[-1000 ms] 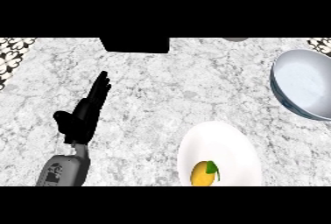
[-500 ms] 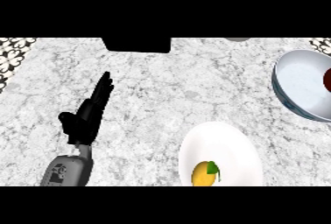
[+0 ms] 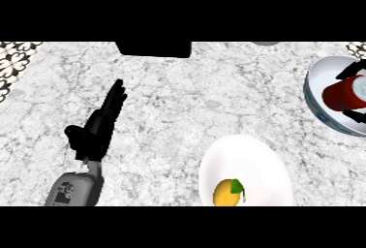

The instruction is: Pick the can from the plate and place it in the bowl

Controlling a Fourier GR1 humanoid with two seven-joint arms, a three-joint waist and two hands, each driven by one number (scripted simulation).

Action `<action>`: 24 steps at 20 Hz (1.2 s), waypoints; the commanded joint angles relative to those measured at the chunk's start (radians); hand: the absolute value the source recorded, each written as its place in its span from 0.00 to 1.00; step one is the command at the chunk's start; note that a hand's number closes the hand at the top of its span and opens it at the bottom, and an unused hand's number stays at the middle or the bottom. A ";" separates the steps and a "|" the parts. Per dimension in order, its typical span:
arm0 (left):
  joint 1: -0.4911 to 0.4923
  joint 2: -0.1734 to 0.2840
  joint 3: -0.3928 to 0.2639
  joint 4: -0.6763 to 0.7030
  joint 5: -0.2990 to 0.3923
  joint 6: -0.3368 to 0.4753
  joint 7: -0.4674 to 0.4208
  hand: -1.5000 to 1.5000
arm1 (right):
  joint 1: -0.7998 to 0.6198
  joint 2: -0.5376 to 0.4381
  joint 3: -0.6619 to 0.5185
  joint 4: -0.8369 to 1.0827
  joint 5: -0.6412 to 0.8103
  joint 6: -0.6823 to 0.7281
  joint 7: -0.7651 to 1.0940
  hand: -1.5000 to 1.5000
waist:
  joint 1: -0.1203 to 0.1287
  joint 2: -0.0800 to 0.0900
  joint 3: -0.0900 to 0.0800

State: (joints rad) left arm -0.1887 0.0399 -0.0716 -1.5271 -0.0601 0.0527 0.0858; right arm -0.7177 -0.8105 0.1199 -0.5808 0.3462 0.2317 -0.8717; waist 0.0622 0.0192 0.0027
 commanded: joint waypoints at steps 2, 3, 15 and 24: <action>-0.011 0.036 0.036 -0.019 0.045 -0.044 0.026 0.50 | -0.075 -0.005 0.042 0.156 0.040 0.159 -0.117 0.00 | 0.011 0.004 0.001; 0.018 0.013 0.008 -0.008 0.019 -0.027 -0.014 0.50 | -0.067 0.021 0.056 0.165 0.055 0.135 -0.156 0.00 | 0.004 0.003 0.001; -0.016 0.012 0.022 0.010 0.012 -0.011 0.011 0.50 | -0.163 -0.006 -0.126 0.259 -0.212 0.380 -0.145 0.00 | -0.012 0.001 0.001; 0.004 0.000 0.010 -0.010 -0.005 0.009 0.003 0.50 | -0.171 -0.102 -0.164 0.317 -0.306 0.611 -0.011 0.00 | -0.002 0.005 0.005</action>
State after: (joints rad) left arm -0.1905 0.0430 -0.0591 -1.5199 -0.0582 0.0507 0.0805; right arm -0.8899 -0.8821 -0.0186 -0.3082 0.0828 0.5833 -0.7710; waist 0.0522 0.0228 0.0057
